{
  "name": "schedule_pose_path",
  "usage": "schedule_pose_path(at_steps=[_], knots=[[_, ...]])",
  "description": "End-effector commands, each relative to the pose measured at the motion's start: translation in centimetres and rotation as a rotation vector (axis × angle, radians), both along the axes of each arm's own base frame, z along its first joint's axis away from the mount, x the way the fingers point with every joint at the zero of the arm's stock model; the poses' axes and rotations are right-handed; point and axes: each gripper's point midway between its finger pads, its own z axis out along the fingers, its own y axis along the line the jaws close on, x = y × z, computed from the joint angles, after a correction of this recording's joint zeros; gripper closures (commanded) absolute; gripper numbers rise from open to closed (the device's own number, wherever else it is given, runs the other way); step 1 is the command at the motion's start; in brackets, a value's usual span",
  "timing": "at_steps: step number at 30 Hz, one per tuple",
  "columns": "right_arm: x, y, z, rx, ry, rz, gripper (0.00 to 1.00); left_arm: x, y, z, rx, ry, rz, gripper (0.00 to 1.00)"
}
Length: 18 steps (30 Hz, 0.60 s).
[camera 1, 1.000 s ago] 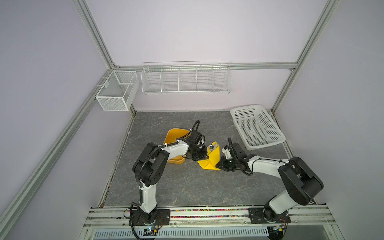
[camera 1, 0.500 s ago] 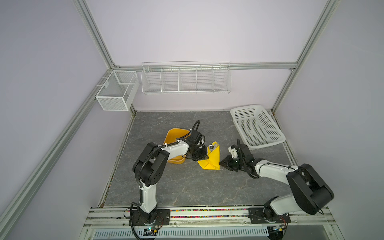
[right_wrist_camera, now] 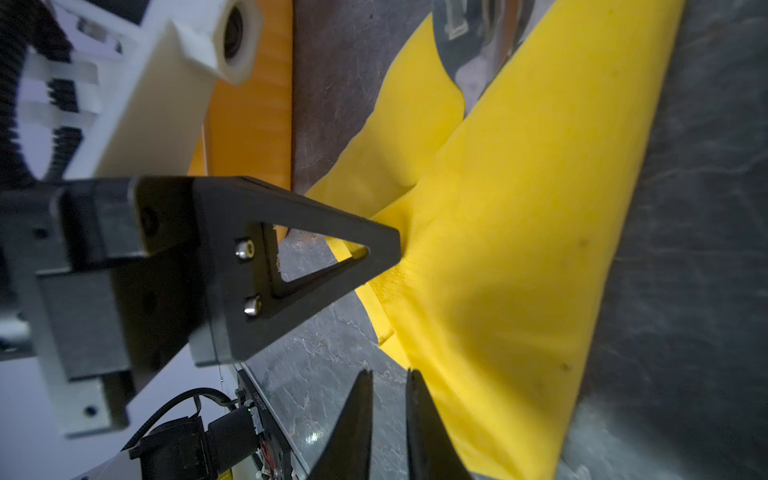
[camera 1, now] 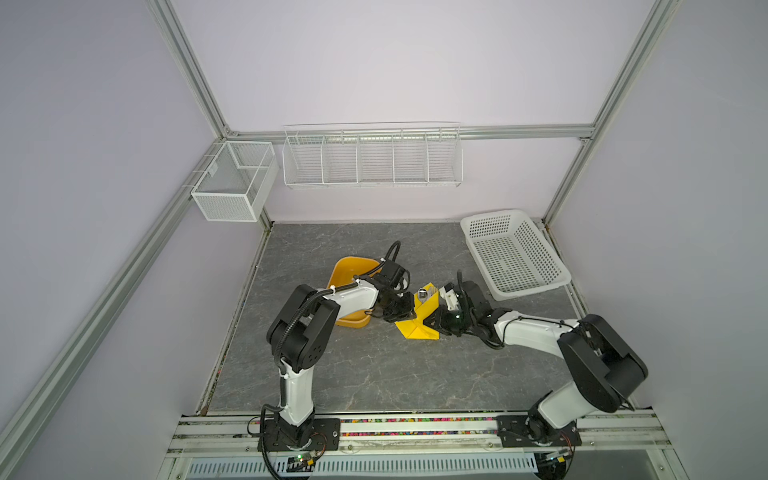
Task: Place the utensils on the paper napkin and roll it up
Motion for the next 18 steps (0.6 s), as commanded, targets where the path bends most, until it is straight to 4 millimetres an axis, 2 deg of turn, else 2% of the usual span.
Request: schedule_pose_path(at_steps=[1, 5, 8, 15, 18], knots=[[-0.5, -0.2, -2.1, -0.053, 0.038, 0.012, 0.82, 0.5, -0.3, -0.2, 0.009, -0.007, -0.012, 0.95], [-1.1, -0.8, -3.9, -0.085, 0.073, 0.003, 0.82, 0.5, -0.3, -0.3, 0.013, -0.005, -0.011, 0.95], [-1.3, -0.9, -4.1, -0.086, 0.084, 0.004, 0.82, 0.5, -0.3, -0.4, 0.014, -0.002, -0.010, 0.95], [-0.5, -0.3, -0.6, -0.044, 0.014, 0.007, 0.81, 0.5, -0.1, -0.5, 0.022, 0.000, -0.010, 0.95], [0.1, -0.1, 0.3, -0.046, -0.009, 0.011, 0.81, 0.4, -0.1, -0.6, 0.023, 0.002, -0.010, 0.95]])
